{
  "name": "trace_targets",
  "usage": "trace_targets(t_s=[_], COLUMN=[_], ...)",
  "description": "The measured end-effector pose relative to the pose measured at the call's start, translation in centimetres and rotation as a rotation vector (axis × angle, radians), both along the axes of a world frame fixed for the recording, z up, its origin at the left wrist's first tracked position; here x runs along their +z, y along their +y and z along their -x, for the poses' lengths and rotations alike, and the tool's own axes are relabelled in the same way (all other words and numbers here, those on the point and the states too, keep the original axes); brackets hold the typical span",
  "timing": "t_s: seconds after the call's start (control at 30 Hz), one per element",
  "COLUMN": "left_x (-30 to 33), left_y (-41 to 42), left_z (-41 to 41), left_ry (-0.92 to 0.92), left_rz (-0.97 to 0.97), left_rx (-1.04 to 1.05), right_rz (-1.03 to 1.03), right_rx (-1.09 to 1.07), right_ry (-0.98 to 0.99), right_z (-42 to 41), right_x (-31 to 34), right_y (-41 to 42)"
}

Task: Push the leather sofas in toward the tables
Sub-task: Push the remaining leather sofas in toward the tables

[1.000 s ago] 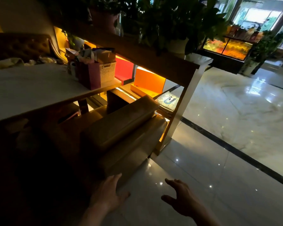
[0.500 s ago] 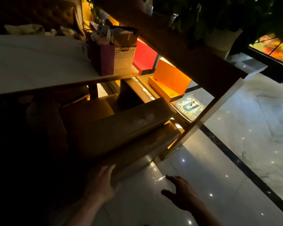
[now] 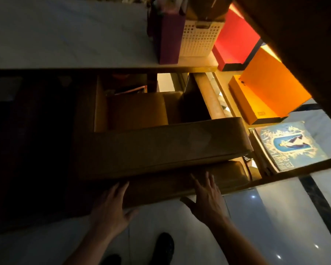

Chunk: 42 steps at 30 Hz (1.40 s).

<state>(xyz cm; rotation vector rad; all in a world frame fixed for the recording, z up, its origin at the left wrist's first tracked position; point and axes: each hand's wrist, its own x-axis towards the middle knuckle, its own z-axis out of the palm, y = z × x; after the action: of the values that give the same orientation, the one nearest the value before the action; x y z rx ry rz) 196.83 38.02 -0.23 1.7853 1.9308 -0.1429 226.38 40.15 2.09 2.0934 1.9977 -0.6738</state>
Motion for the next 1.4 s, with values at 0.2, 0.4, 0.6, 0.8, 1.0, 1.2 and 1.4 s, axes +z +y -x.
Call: trace_targets(t_s=[0.2, 0.4, 0.6, 0.8, 1.0, 1.2, 1.4], left_x=[-2.8, -4.5, -5.5, -6.2, -5.5, -5.2, -5.3], left_y=[-0.9, -1.3, -1.8, -2.5, -6.0, -12.7, -19.9], left_z=[-1.8, -0.4, -0.3, 0.0, 1.2, 3.4, 6.2], left_ry=[0.143, 0.146, 0.178, 0.181, 0.161, 0.093, 0.064], left_rz=[-0.214, -0.293, -0.313, -0.33, -0.335, -0.308, -0.212], left_rx=[0.03, 0.049, 0.079, 0.068, 0.059, 0.058, 0.063], right_rz=[-0.067, -0.249, -0.257, -0.253, -0.276, -0.24, -0.255], right_rx=[0.121, 0.106, 0.113, 0.14, 0.142, 0.132, 0.144], right_ry=[-0.006, 0.005, -0.001, -0.049, -0.01, 0.03, 0.028], right_z=[-1.0, -1.3, -1.3, -1.5, -0.9, 1.2, 4.0], right_x=[-6.0, -8.1, -8.5, -8.5, -9.0, -9.4, -9.3], right_y=[1.8, 0.6, 0.3, 0.0, -3.6, -10.2, -16.8])
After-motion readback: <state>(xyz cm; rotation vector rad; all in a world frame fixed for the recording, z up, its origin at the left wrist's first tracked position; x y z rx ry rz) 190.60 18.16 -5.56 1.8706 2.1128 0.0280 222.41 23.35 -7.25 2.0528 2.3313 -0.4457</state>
